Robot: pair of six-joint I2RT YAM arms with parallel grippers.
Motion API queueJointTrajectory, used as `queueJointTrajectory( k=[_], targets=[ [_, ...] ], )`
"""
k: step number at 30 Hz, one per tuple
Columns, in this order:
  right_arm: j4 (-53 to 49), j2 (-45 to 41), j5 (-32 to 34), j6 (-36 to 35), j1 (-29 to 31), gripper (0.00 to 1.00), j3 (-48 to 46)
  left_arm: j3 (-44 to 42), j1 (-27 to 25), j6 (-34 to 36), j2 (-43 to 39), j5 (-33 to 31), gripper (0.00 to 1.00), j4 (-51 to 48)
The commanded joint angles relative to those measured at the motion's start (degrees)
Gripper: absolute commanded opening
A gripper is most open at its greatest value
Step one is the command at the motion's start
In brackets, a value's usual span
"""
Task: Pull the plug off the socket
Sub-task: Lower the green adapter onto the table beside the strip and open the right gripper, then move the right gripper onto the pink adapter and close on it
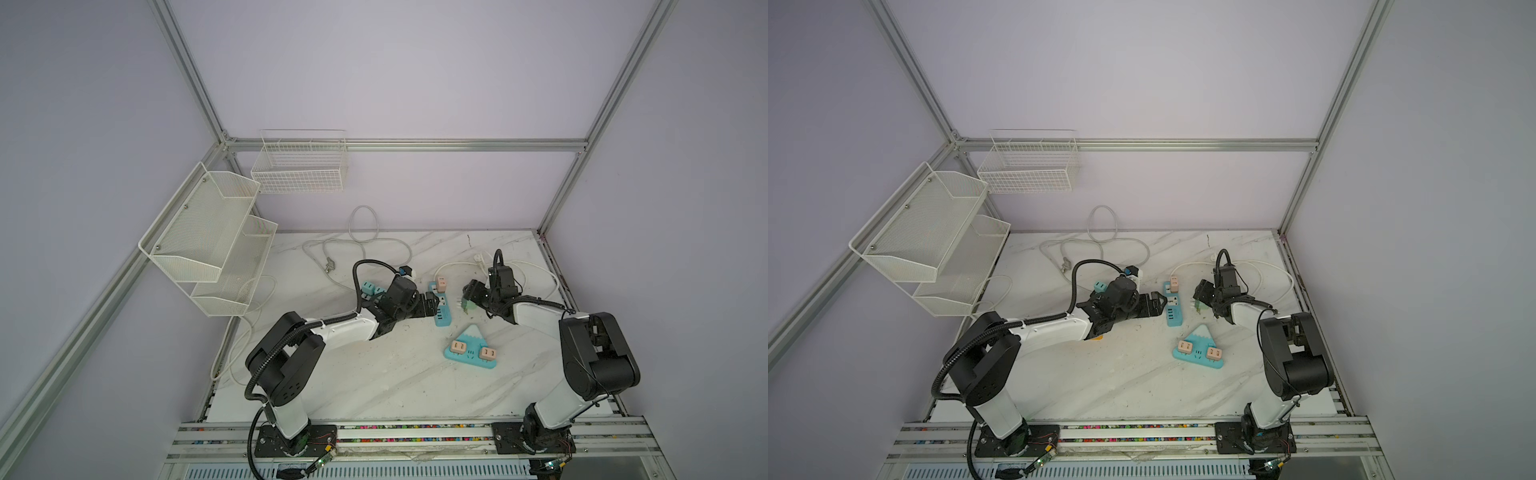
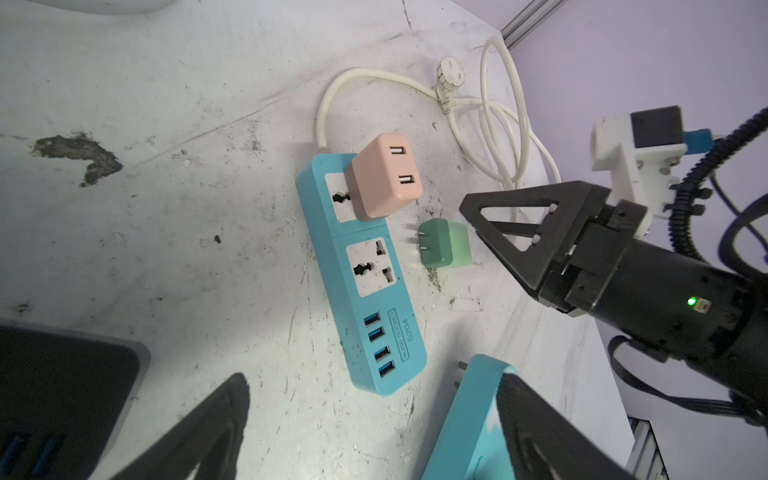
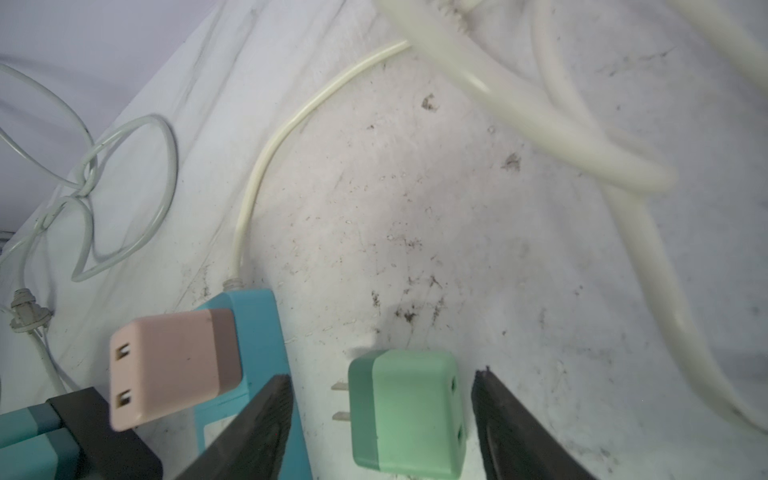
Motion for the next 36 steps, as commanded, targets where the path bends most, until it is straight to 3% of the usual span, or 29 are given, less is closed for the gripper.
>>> queueJointTrajectory(
  k=[1,17,36],
  targets=[
    [-4.12,-3.20,0.95,-1.99,0.01,0.73,1.79,1.38,1.05,0.27,-1.59,1.50,0.93,1.02],
    [-13.52,-0.88,10.52,-7.78,13.75,0.73,13.72,6.80,3.49,-2.69,6.00,4.39,0.78,2.11],
    [-19.69,15.51,14.81,-13.35,17.08,0.65,27.62,12.58,4.42,-4.14,14.01,3.96,0.57,4.08]
  ],
)
